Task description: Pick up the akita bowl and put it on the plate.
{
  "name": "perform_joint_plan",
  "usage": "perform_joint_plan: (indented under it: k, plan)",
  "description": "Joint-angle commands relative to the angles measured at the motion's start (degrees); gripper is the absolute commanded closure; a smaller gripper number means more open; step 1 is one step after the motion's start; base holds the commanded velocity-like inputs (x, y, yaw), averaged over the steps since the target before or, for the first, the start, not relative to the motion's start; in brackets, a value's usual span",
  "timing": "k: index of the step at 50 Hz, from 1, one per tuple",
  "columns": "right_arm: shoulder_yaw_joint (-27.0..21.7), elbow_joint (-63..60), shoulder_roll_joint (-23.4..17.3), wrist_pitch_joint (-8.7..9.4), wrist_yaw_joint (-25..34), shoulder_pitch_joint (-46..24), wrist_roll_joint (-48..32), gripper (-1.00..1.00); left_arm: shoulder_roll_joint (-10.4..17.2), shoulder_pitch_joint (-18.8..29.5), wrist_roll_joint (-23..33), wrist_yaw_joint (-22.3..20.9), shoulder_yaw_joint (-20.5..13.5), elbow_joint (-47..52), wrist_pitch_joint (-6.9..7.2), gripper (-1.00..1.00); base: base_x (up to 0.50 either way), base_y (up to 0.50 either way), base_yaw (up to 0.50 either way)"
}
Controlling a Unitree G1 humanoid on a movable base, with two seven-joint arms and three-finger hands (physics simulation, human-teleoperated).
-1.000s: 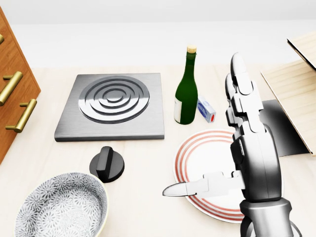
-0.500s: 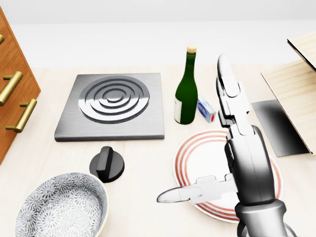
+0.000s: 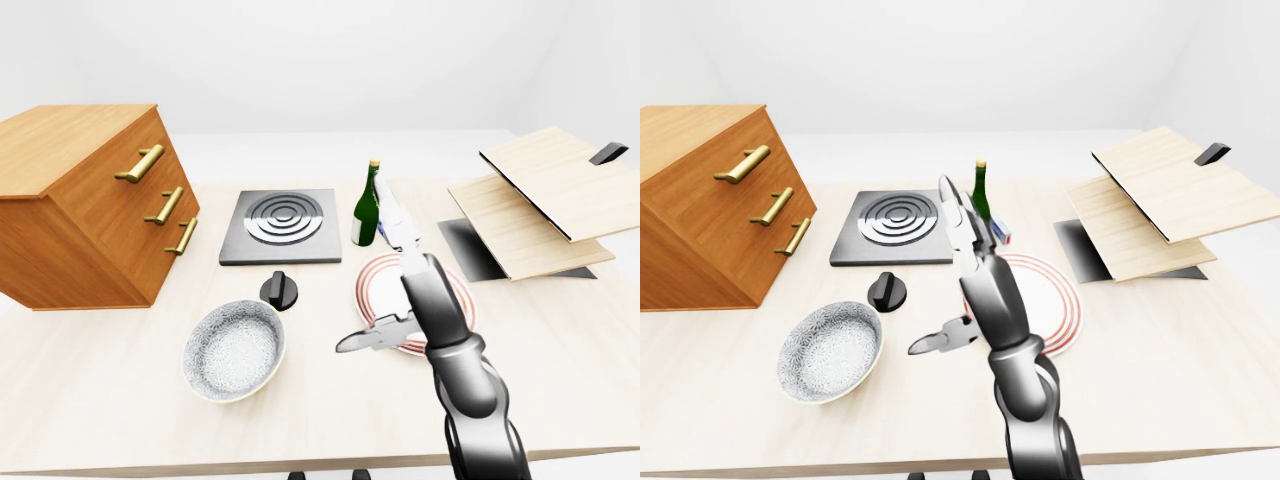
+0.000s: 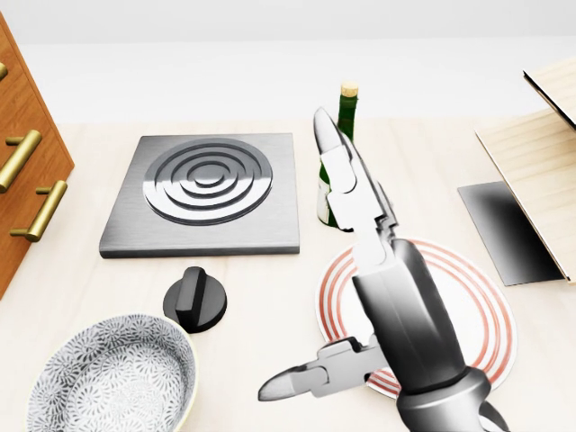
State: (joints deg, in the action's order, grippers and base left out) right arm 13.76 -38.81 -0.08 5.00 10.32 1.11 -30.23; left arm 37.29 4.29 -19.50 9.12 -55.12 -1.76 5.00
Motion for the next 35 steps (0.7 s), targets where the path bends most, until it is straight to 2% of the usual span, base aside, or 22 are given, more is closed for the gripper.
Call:
perform_joint_plan:
  k: [1,18,35]
  plan:
    - [3.92,-2.59,0.52,0.00,3.62,-0.40,-8.43,-1.00,-0.01,0.04,0.03,0.04,-0.03,0.20,0.00,-1.00,0.00,0.00,0.00]
    - [10.34,-6.35,3.11,0.00,10.86,-1.12,-19.55,-1.00,0.01,0.15,0.04,0.27,0.34,-0.45,0.00,-1.00,0.00,0.00,0.00]
    - [13.98,-6.80,5.20,0.00,16.52,-1.00,-29.46,-1.00,-0.04,0.08,-0.07,0.36,0.33,-0.48,0.00,-1.00,0.00,0.00,0.00]
